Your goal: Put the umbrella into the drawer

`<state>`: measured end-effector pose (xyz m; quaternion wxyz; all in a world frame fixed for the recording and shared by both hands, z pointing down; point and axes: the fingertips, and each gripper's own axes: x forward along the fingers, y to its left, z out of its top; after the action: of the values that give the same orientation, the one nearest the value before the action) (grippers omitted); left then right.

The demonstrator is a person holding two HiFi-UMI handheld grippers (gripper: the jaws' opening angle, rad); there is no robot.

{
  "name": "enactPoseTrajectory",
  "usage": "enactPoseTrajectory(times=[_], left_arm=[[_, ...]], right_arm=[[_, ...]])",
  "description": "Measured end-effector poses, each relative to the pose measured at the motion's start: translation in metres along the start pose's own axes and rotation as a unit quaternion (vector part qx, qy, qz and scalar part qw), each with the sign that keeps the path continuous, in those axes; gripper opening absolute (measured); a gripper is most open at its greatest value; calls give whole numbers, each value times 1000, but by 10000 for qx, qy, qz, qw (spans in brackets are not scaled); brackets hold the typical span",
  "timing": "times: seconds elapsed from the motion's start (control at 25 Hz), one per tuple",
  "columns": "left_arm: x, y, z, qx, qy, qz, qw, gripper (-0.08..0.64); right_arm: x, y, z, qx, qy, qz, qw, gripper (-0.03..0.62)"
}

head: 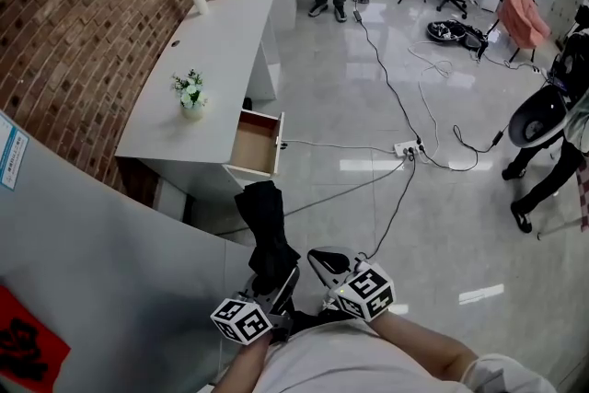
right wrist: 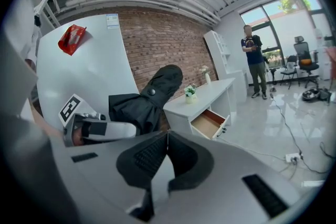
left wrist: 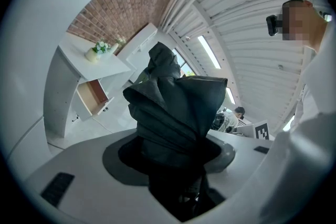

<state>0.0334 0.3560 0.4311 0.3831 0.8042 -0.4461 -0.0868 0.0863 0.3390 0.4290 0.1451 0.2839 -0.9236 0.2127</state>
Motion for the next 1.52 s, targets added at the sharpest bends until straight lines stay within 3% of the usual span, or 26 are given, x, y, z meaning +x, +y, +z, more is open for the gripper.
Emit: enactPoseTrajectory(times=[0.32,0.96,1.52], left_arm=[[13,-17,3,-51,-263,14,9996,242],[22,-4,8,-167,-436,304,9984,242],[49,9,34,-153,-537,76,9984,242]], right_arm=[[-11,-20,3,25,-133,90,9999,17],[-17,-38,4,17,-48,161,9999,17],[-3,-62,18,-28,56,-33,10000,17]])
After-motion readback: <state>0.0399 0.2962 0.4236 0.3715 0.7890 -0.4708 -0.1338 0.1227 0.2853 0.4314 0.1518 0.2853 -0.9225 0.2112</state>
